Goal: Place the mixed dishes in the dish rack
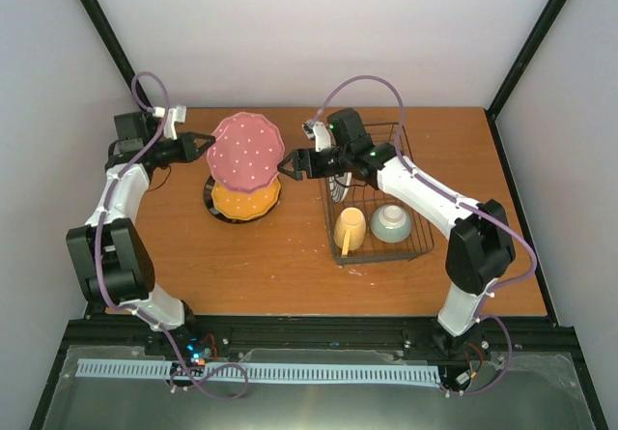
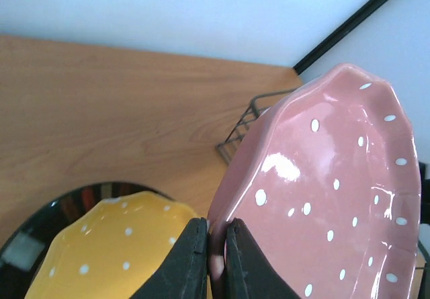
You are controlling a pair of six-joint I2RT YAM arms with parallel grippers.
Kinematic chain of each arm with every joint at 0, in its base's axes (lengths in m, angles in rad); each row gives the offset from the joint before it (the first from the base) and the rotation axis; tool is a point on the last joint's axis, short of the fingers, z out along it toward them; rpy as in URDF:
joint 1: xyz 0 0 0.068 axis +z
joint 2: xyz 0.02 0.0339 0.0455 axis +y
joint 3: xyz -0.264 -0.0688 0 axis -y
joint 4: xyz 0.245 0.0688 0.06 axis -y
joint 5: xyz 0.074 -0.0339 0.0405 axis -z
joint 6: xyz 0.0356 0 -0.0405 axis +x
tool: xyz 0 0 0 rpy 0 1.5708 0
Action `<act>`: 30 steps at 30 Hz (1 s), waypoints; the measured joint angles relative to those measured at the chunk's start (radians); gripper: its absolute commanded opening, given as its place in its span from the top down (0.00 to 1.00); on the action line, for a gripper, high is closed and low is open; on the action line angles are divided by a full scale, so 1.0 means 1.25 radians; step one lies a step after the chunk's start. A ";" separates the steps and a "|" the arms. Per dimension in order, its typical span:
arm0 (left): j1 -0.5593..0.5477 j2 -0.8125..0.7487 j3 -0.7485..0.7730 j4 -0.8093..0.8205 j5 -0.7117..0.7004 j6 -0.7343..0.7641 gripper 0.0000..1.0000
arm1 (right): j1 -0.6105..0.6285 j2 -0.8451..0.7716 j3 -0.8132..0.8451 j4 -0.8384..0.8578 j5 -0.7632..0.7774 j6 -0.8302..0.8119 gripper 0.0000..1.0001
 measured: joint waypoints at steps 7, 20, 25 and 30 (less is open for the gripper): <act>0.000 -0.049 0.026 0.001 0.057 -0.009 0.99 | 0.000 0.022 0.030 0.016 -0.043 0.019 0.16; 0.000 -0.049 0.024 0.002 0.080 -0.021 0.99 | 0.007 0.110 0.049 0.224 -0.226 0.153 0.93; 0.006 -0.063 0.021 0.010 0.076 -0.027 1.00 | 0.014 0.174 0.076 0.228 -0.227 0.182 0.97; 0.010 -0.063 0.016 0.013 0.077 -0.022 0.64 | 0.022 0.168 0.078 0.226 -0.215 0.188 0.97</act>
